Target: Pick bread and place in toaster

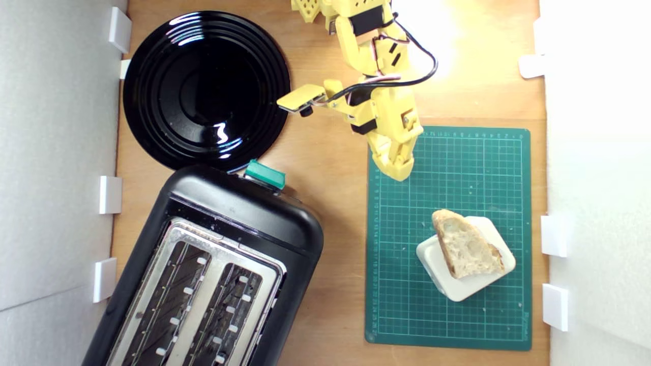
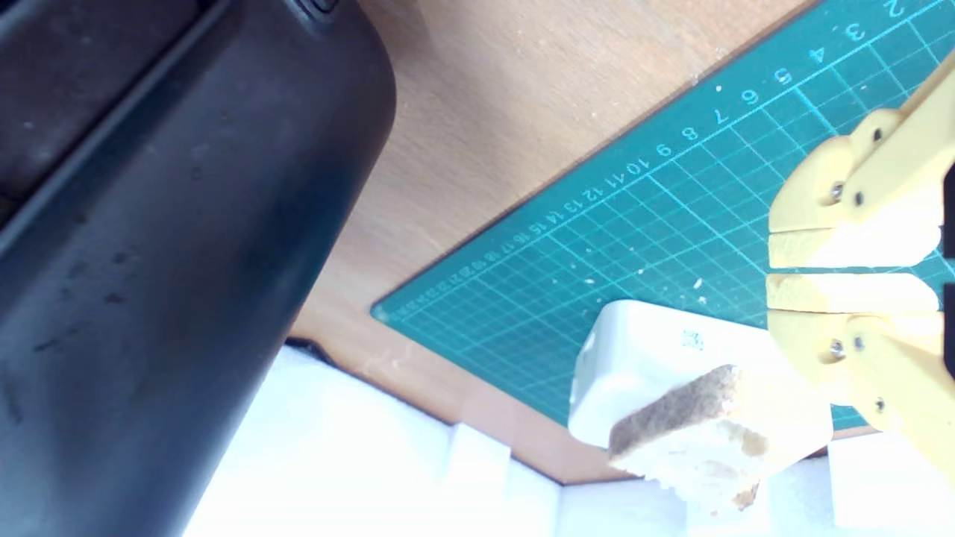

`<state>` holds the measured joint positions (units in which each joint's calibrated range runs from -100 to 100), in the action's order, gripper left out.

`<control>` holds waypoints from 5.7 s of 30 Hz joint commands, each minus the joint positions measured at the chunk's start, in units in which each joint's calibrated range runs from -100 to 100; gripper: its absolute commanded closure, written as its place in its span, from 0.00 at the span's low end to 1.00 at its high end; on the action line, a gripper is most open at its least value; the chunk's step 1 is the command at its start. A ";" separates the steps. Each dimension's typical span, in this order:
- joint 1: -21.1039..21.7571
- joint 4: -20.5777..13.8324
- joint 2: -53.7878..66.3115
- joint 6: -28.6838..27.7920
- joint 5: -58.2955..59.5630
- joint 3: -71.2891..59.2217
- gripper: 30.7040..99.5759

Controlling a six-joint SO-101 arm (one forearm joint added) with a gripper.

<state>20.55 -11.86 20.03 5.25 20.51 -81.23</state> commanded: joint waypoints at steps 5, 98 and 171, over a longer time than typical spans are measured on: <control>-2.02 -6.63 -10.13 -0.15 15.41 1.93 0.98; 6.04 7.51 -33.84 -5.28 51.59 10.73 0.20; 10.39 10.86 -51.56 -3.29 50.82 29.07 0.20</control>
<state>29.89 -1.55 -32.38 1.63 70.42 -54.51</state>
